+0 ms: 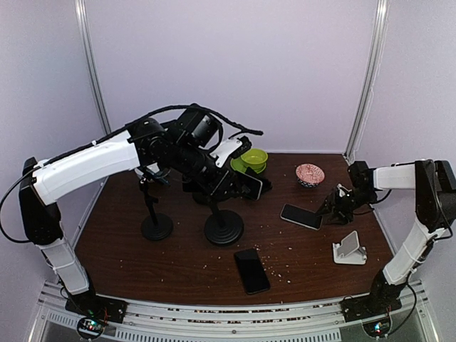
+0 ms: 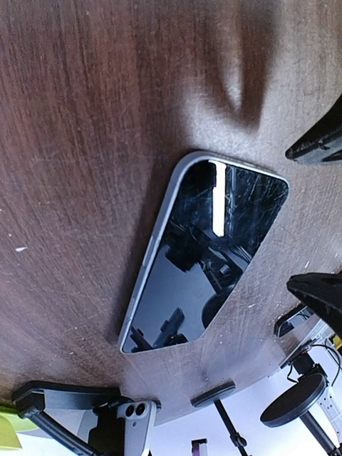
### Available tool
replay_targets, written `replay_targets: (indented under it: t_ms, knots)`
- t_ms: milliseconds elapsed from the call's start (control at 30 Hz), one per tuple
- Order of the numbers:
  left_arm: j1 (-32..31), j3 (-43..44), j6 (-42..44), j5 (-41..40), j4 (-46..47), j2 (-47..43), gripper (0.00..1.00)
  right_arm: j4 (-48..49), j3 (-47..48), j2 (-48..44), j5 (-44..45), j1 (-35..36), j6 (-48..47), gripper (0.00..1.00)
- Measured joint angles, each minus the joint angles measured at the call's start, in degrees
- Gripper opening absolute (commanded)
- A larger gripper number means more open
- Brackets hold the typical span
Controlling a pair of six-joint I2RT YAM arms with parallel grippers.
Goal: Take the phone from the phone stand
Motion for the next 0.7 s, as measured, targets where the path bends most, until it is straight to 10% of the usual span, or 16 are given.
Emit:
replay_targets:
  t_ms: [700]
  knots:
    - [-1.4, 20.9, 1.3, -0.1, -12.1, -5.3, 0.0, -9.4, 1.4, -25.4, 8.9, -0.3, 0.2, 0.81]
